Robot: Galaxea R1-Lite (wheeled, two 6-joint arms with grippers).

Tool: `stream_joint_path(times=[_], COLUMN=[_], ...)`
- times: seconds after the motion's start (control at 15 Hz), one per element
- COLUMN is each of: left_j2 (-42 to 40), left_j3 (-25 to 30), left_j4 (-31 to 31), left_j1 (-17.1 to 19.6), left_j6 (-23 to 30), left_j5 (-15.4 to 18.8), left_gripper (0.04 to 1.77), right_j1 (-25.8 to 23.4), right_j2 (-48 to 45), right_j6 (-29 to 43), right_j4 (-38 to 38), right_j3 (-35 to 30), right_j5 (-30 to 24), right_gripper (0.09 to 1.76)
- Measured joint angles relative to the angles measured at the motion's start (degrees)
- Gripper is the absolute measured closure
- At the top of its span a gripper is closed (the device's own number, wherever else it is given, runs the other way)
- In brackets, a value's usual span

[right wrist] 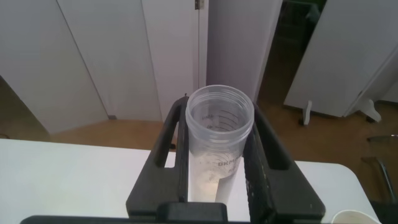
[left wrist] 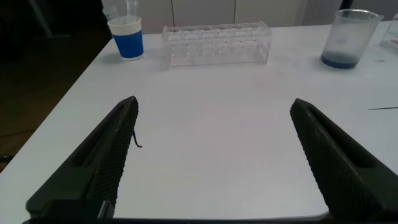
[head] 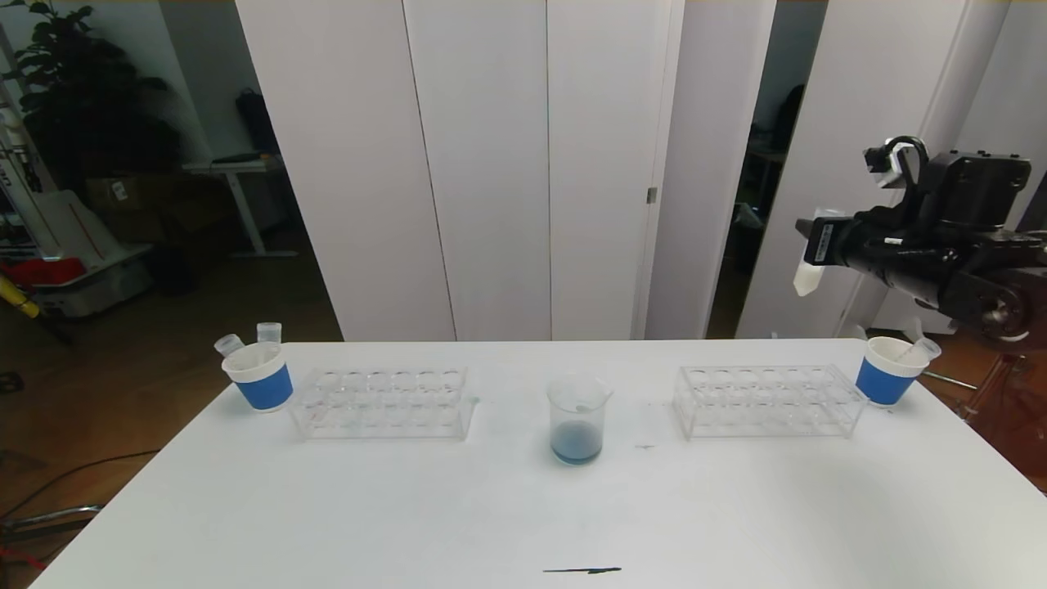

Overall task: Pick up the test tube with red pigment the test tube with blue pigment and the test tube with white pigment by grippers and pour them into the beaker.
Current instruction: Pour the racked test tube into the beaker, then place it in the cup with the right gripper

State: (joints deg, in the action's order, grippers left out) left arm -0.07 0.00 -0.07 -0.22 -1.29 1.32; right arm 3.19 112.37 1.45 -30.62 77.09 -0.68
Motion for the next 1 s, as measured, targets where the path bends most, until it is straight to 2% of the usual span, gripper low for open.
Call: stream_joint_path(times=[0.2, 0.33, 0.47, 0.6, 0.73, 0.87, 1.0], left_j2=[0.00, 0.00, 0.00, 0.00, 0.00, 0.00, 0.00], left_j3=[0.00, 0.00, 0.00, 0.00, 0.00, 0.00, 0.00], left_j4=[0.00, 0.00, 0.00, 0.00, 0.00, 0.02, 0.00], left_j1=[0.00, -0.05, 0.00, 0.00, -0.02, -0.02, -0.02], left_j6=[-0.02, -0.02, 0.00, 0.00, -0.02, -0.02, -0.02], left_j5=[0.00, -0.02, 0.00, 0.00, 0.00, 0.00, 0.00], left_gripper=[0.06, 0.06, 0.06, 0.06, 0.06, 0.06, 0.06], right_j1=[2.39, 4.27, 5.51, 6.73, 8.51, 10.36, 11.93], right_j2=[4.74, 8.46, 11.23, 13.42, 15.13, 16.24, 16.70], right_j6=[-3.29, -12.42, -18.22, -19.36, -19.81, -19.77, -20.32], right_j4=[6.81, 7.45, 2.90, -5.51, -11.90, -14.91, -15.96], right_j3=[13.79, 18.19, 19.37, 19.57, 18.64, 16.13, 13.18], right_j5=[-3.08, -5.01, -7.56, -13.12, -15.19, -15.77, -20.43], right_gripper=[1.27, 1.27, 1.27, 1.27, 1.27, 1.27, 1.27])
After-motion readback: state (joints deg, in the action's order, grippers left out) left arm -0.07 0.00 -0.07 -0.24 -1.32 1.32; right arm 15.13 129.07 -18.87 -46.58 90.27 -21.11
